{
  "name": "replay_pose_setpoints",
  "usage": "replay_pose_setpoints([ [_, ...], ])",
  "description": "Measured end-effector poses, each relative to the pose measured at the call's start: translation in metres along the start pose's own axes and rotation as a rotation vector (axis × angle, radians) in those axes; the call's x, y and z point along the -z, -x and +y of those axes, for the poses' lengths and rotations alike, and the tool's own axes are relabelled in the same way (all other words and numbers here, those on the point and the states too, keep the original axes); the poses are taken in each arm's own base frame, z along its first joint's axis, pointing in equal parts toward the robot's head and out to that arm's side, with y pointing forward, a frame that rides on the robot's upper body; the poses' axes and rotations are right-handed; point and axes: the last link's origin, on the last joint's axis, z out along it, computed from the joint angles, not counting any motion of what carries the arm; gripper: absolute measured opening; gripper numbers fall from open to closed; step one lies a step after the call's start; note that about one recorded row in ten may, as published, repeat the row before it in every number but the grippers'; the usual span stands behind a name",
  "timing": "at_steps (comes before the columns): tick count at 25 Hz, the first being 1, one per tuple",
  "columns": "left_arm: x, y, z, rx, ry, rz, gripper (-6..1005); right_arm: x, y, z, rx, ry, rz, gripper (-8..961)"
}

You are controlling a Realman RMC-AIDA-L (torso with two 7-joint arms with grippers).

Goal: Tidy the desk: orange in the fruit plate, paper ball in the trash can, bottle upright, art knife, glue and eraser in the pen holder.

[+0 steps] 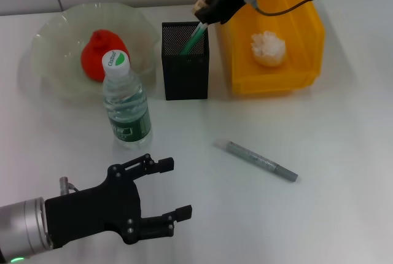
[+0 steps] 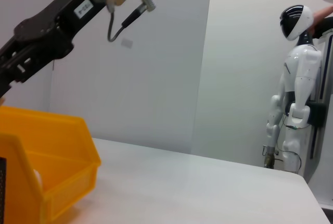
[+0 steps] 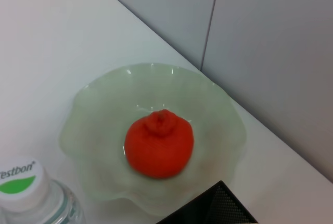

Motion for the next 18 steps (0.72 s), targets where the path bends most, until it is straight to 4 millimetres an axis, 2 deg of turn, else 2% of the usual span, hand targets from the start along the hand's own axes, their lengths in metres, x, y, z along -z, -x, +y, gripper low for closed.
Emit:
replay_pose_setpoints([
  [7,-0.001,0.001,0.001,0.000,0.010,-0.004,847,-0.023,-0.006,-0.006,0.004,0.015,-0.037,343],
  [18,-0.002,0.000,0.001,-0.003,0.012,-0.005,847,-0.042,-0.016,-0.007,-0.011,0.036,-0.039,369],
])
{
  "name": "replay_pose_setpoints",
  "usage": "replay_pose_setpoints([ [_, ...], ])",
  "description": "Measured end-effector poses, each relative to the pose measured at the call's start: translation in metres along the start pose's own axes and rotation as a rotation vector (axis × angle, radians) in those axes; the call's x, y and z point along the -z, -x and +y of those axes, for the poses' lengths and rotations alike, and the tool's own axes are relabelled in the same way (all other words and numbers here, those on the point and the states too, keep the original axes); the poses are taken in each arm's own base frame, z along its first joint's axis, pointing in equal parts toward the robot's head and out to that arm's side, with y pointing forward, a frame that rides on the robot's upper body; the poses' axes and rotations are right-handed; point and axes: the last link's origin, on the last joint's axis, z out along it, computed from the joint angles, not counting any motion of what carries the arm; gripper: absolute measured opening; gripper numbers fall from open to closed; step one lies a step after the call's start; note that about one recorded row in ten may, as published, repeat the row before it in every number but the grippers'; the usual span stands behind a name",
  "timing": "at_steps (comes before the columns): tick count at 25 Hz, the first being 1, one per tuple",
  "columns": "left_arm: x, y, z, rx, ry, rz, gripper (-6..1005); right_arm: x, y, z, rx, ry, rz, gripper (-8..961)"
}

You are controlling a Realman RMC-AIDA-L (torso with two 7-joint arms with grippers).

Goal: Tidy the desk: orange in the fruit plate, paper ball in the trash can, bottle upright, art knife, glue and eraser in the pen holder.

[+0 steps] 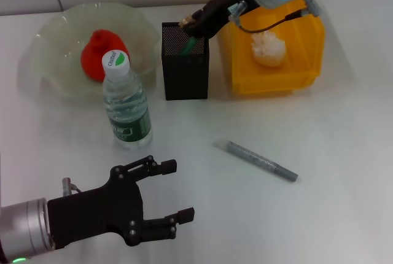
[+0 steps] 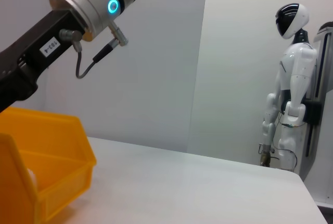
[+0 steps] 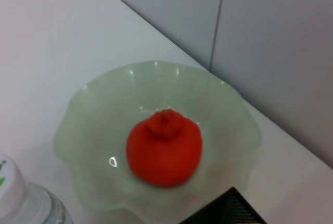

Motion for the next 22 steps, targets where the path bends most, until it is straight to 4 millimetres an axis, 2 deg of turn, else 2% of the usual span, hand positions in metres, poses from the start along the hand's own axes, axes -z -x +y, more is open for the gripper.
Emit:
replay_pose_setpoints([
  [9,0.0006,0.0001,-0.0001,0.001,-0.001,-0.001,847,-0.0077,-0.0006,-0.0002,0.008,0.003,-0.011,391],
  [22,0.0014,-0.0005,-0.0008,-0.004,-0.001,-0.001,847,-0.0080,-0.0009,0.0011,0.018,-0.010,-0.029,422],
])
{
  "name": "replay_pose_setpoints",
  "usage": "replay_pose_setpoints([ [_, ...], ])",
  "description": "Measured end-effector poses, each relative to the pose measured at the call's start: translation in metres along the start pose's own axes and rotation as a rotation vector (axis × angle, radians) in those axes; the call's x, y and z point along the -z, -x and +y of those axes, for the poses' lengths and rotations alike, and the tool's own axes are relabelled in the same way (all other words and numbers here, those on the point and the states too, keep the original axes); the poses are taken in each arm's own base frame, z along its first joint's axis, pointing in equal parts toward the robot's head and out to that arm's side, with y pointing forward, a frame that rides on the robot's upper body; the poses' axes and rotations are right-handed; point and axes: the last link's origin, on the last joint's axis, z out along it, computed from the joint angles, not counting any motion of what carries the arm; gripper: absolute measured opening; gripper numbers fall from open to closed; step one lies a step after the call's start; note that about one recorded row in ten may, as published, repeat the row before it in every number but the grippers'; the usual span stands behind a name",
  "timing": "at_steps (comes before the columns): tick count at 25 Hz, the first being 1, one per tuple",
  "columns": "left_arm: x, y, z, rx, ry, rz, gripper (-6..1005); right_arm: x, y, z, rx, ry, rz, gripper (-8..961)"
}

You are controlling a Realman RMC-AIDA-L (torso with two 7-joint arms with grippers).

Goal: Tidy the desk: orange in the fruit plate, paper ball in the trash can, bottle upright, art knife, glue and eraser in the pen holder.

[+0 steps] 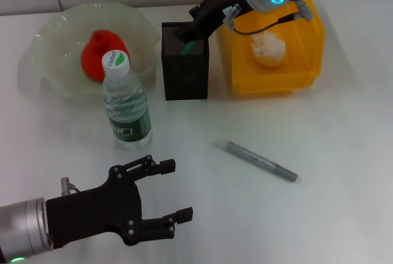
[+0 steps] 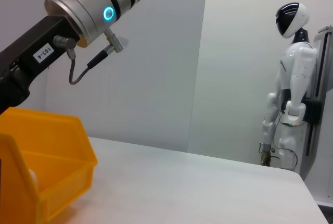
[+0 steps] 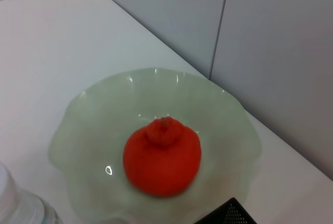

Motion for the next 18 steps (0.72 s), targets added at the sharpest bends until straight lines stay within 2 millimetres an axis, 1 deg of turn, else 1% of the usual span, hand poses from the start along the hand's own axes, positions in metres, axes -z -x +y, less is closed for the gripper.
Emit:
replay_pose_setpoints([
  [1,0.000,0.000,0.000,0.000,0.000,0.000,847,0.001,0.001,0.000,0.000,0.001,-0.001,425],
  [2,0.000,0.000,0.000,0.000,0.000,0.000,847,0.006,0.005,0.003,-0.004,0.010,-0.006,427],
  [3,0.000,0.000,0.000,-0.001,0.000,0.000,847,0.006,0.005,0.003,-0.004,0.010,-0.006,473],
  [4,0.000,0.000,0.000,-0.001,0.000,0.000,847,0.011,0.006,0.003,-0.010,0.014,-0.009,519],
  [6,0.000,0.000,0.000,0.000,0.000,0.000,847,0.026,0.009,0.005,-0.030,0.024,-0.013,611],
  [7,0.000,0.000,0.000,0.000,0.000,0.000,847,0.044,0.010,0.008,-0.045,0.029,-0.006,657],
  [8,0.000,0.000,0.000,0.002,-0.001,-0.001,847,0.044,0.010,0.008,-0.045,0.029,-0.006,662],
  [9,0.001,0.000,0.000,0.003,-0.002,0.000,847,0.056,0.010,0.009,-0.051,0.026,0.007,666],
  [11,0.001,0.000,0.000,0.003,-0.005,0.001,847,0.073,0.009,0.010,-0.055,0.014,0.053,675],
  [12,0.001,0.000,0.000,0.003,-0.006,0.001,847,0.085,0.006,0.011,-0.066,0.006,0.093,680],
  [13,0.001,0.000,-0.001,0.002,-0.006,0.002,847,0.085,0.006,0.011,-0.066,0.006,0.093,685],
  [15,0.001,-0.001,-0.001,0.001,-0.006,0.002,847,0.092,0.001,0.013,-0.086,0.021,0.129,696],
  [17,0.001,-0.001,-0.001,-0.001,-0.005,0.003,847,0.095,-0.006,0.016,-0.113,0.046,0.168,706],
  [18,0.001,-0.001,-0.001,-0.001,-0.005,0.003,847,0.095,-0.006,0.016,-0.113,0.046,0.168,712],
])
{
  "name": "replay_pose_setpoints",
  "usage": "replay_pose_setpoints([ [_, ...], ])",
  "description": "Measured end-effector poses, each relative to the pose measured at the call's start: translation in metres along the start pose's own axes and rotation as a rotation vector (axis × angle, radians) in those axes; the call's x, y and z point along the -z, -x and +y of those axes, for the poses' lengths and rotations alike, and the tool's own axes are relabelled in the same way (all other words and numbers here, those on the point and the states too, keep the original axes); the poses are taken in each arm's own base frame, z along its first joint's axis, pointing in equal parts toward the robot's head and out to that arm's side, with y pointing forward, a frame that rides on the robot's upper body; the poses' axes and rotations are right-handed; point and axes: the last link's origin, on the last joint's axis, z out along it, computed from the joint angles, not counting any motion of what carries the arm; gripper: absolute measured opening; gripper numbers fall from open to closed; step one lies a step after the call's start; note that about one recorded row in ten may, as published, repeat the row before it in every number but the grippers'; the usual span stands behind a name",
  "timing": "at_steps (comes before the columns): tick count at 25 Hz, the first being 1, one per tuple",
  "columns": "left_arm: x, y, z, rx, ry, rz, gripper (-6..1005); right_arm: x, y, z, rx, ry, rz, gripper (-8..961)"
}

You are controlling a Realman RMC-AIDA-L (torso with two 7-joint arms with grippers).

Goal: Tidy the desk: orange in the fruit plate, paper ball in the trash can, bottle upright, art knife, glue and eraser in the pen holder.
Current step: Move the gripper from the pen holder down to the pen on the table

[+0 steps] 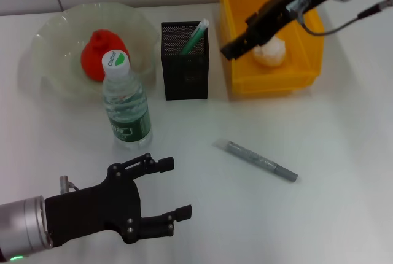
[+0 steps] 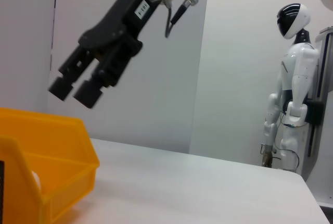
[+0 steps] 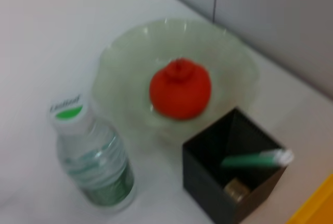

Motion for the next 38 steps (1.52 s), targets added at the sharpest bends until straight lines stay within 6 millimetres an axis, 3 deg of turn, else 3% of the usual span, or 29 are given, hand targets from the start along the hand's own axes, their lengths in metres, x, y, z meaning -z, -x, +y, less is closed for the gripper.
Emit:
replay_pose_setpoints([
  [6,-0.001,-0.001,-0.001,-0.004,0.004,0.001,847,0.004,-0.010,0.004,-0.015,0.024,0.049,792],
  [24,-0.001,0.001,0.001,0.007,0.000,0.001,847,-0.005,-0.038,0.012,-0.028,0.054,0.169,795],
  [38,0.000,0.002,0.002,0.009,-0.002,0.000,847,-0.022,-0.043,0.025,0.038,0.072,0.269,794],
])
